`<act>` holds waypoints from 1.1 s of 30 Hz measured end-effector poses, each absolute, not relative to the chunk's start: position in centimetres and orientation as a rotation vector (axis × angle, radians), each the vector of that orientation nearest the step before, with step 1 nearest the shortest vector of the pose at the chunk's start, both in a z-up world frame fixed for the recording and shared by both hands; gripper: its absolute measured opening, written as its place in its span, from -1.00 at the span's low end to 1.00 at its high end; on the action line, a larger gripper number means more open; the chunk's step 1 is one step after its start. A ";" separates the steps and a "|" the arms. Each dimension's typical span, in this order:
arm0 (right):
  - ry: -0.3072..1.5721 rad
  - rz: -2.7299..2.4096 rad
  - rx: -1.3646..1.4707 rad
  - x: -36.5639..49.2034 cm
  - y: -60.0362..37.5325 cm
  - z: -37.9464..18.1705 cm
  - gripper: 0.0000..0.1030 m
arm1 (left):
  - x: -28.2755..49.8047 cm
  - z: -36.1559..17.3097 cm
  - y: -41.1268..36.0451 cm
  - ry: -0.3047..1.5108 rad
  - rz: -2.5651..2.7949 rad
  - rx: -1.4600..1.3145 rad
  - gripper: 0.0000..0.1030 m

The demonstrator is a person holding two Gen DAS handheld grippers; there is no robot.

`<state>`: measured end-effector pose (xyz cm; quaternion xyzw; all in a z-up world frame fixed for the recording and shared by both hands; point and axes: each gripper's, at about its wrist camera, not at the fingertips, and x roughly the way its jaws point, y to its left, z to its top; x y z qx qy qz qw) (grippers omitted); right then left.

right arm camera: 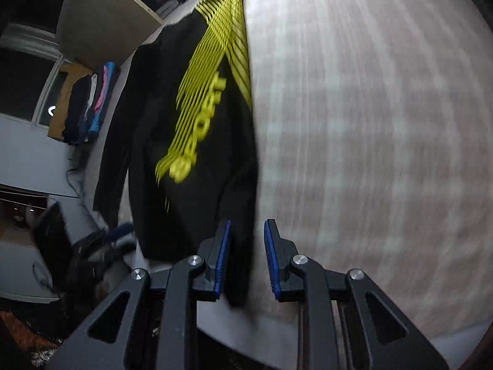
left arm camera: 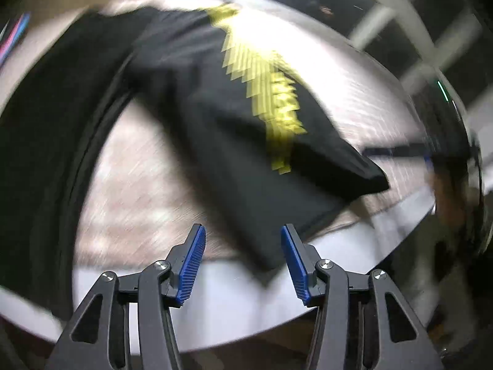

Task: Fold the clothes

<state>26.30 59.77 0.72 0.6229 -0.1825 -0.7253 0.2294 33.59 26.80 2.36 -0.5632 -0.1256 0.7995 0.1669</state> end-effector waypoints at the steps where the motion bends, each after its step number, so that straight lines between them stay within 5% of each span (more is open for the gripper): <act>1: -0.519 -1.992 1.702 26.9 59.8 0.7 -0.57 | 33.5 2.1 26.2 -0.395 2.267 -1.612 -0.05; 9: -0.445 -2.012 1.631 28.1 58.9 2.5 -0.37 | 33.2 2.1 28.6 -0.373 2.245 -1.564 -0.11; 10: -0.434 -2.005 1.630 28.0 58.7 2.4 -0.37 | 33.1 2.1 29.1 -0.347 2.240 -1.557 -0.41; 11: -0.422 -1.998 1.628 27.9 58.4 2.3 -0.45 | 32.9 2.1 29.4 -0.333 2.219 -1.568 -0.92; 12: -0.411 -1.991 1.627 27.8 58.2 2.3 -0.61 | 32.8 2.1 29.7 -0.320 2.198 -1.578 -1.00; 13: -0.400 -1.983 1.626 27.7 57.9 2.2 -0.94 | 32.7 2.3 29.7 -0.318 2.183 -1.582 -0.98; 18: -0.458 -1.972 1.579 27.9 58.8 3.5 -0.95 | 32.7 5.9 27.8 -0.353 2.177 -1.563 -0.93; 20: -0.400 -2.000 1.645 28.2 59.4 3.5 -0.92 | 32.9 6.6 27.4 -0.296 2.190 -1.581 -0.19; 21: -0.311 -2.016 1.724 28.3 59.3 3.0 -0.88 | 33.1 6.3 27.6 -0.231 2.210 -1.599 -0.08; 25: -0.228 -2.022 1.797 29.0 59.7 2.8 -0.77 | 33.7 6.2 28.7 -0.166 2.223 -1.582 -0.10; 33: -0.224 -2.246 1.506 23.6 60.3 7.2 -0.50 | 32.3 5.7 38.6 -0.033 2.156 -1.384 -0.02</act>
